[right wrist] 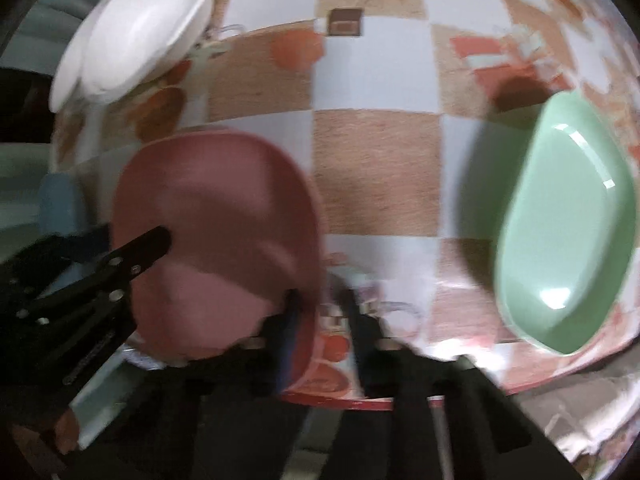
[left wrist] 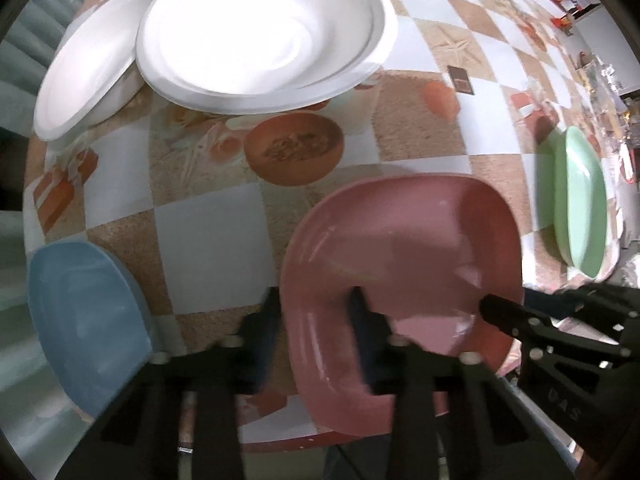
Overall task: Organize plates and bowls
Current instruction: 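Lower both open grippers onto the rim of the pink square plate, then close the left gripper on the pink plate rim while the right gripper closes too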
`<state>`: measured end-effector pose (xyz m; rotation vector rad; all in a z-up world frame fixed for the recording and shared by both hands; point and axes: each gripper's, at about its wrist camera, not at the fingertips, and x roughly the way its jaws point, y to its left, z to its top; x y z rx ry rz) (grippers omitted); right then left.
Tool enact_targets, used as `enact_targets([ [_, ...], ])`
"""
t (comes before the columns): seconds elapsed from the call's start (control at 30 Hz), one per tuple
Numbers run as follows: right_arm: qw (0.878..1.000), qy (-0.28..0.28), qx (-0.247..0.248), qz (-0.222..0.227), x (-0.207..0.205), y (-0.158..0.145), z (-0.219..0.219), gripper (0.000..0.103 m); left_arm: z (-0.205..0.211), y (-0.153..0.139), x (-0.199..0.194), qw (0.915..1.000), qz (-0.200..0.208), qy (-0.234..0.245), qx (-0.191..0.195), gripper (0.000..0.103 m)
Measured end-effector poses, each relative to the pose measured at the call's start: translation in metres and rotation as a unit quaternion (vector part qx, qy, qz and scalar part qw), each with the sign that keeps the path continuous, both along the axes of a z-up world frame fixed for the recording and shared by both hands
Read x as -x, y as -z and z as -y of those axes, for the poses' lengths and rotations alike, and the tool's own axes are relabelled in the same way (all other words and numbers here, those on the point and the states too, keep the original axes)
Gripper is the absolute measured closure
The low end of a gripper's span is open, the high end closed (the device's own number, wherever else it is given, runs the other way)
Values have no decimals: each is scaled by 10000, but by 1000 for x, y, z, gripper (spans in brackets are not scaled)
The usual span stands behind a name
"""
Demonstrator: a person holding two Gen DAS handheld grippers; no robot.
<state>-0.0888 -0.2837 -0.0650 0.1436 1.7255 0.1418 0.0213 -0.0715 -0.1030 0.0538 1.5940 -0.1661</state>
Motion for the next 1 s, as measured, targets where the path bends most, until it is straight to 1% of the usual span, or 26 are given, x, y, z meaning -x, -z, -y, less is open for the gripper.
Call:
enact_targets([
  [0.23,10000,45,7,-51,-5,-4,2,92,2,-2,-1,10000,1,-33,-68,72],
  [0.37,9999,113,-7,-108,-3,-3,0,92,0,-1,2,10000,0,-31,-30,73],
  [0.47,9999,72,33,-116,-8,-3,1,92,-5,1,12,9999,-55,-60,91,74],
  [0.53,9999,-5,91,-119,-10,6,1,92,-7,2,15,9999,-55,-74,118,75],
  [0.63,9998,-39,141,-122,-10,7,-3,92,-8,3,20,9999,-21,-81,97,76],
  [0.7,9998,-58,165,-98,-8,7,-7,92,-11,3,21,9998,-10,-165,88,81],
  [0.77,9998,-69,187,-81,-7,7,-10,92,-15,3,11,9997,-10,-238,111,86],
  [0.87,9997,-37,174,-143,-6,9,-11,92,-24,2,12,9994,-31,-294,194,91],
  [0.97,9996,-89,185,-202,-3,7,-15,92,-28,-1,14,9995,-15,-277,155,92],
  [1.0,9995,-125,199,-207,-2,2,-18,92,-29,-1,15,9996,-4,-264,141,92],
])
